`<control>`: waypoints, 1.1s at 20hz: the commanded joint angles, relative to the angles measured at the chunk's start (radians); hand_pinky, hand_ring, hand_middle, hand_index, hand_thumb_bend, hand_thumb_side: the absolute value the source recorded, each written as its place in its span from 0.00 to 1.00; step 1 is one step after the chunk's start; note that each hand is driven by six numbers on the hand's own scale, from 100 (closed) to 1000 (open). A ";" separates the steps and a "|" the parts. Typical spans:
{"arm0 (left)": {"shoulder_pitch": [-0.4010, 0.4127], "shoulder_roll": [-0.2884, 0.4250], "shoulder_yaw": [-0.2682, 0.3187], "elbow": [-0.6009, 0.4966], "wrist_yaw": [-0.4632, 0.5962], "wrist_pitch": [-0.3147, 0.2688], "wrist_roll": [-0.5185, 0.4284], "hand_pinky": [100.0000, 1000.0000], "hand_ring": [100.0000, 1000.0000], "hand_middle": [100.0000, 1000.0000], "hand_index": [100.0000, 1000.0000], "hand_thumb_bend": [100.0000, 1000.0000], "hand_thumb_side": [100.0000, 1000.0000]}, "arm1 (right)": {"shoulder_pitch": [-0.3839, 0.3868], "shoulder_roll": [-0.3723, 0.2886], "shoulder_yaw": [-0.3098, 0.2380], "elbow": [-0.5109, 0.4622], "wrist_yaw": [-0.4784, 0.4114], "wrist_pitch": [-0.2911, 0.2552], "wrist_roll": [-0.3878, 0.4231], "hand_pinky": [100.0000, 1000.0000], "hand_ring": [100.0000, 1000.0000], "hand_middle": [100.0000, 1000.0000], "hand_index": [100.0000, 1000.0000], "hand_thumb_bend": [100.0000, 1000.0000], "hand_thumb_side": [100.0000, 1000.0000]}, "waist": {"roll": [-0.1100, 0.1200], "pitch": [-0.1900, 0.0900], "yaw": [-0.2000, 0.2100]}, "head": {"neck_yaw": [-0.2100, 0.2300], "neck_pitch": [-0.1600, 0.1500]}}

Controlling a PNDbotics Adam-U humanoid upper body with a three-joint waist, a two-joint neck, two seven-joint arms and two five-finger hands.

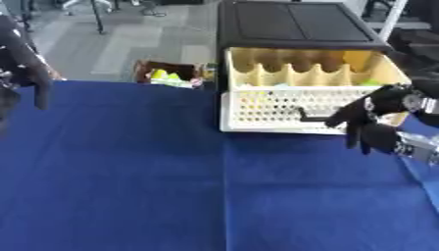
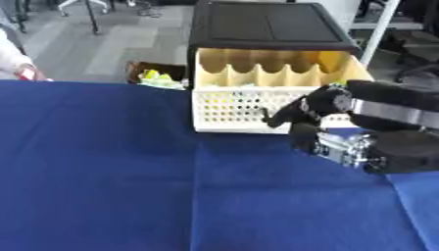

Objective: Pick up objects from table and place into drawer.

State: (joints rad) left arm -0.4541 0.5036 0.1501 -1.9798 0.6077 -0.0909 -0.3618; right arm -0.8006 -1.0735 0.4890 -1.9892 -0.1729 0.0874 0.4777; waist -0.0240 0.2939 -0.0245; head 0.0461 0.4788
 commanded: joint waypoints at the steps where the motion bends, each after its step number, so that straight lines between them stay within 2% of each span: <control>1: -0.003 -0.003 0.013 -0.020 -0.019 0.016 -0.015 0.22 0.43 0.43 0.72 0.00 0.71 | -0.026 -0.006 0.036 0.009 -0.008 0.040 0.050 0.83 0.52 0.57 0.88 0.00 1.00 | 0.001 -0.021 0.003 | -0.009 -0.001; 7: 0.008 -0.024 0.019 -0.020 -0.046 0.038 -0.031 0.21 0.43 0.43 0.72 0.00 0.72 | -0.115 0.079 0.108 0.105 0.006 0.131 0.141 0.87 0.57 0.62 0.89 0.00 1.00 | 0.001 -0.017 0.017 | -0.014 -0.007; 13: 0.018 -0.037 0.023 -0.020 -0.071 0.043 -0.042 0.21 0.43 0.43 0.72 0.00 0.73 | -0.171 0.150 0.137 0.191 0.027 0.215 0.232 0.89 0.60 0.65 0.91 0.00 1.00 | 0.004 -0.008 0.028 | -0.022 -0.010; 17: 0.020 -0.038 0.024 -0.020 -0.077 0.043 -0.042 0.21 0.43 0.43 0.72 0.00 0.73 | -0.183 0.164 0.124 0.216 0.045 0.218 0.298 0.89 0.60 0.65 0.91 0.00 1.00 | 0.005 -0.008 0.027 | -0.021 -0.010; 19: 0.025 -0.042 0.025 -0.020 -0.083 0.045 -0.046 0.21 0.43 0.43 0.72 0.00 0.74 | -0.185 0.166 0.113 0.238 0.062 0.223 0.330 0.88 0.68 0.67 0.91 0.00 1.00 | 0.005 -0.003 0.030 | -0.024 -0.014; 22: 0.029 -0.049 0.029 -0.020 -0.095 0.048 -0.050 0.21 0.43 0.43 0.72 0.00 0.74 | -0.191 0.186 0.101 0.305 0.104 0.219 0.377 0.87 0.70 0.67 0.91 0.00 1.00 | 0.005 0.002 0.034 | -0.027 -0.017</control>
State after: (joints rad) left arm -0.4201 0.4457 0.1658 -1.9799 0.5186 -0.0424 -0.4067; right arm -0.9700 -0.8776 0.6135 -1.7048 -0.0881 0.3035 0.8302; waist -0.0212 0.3137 0.0086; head 0.0230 0.4721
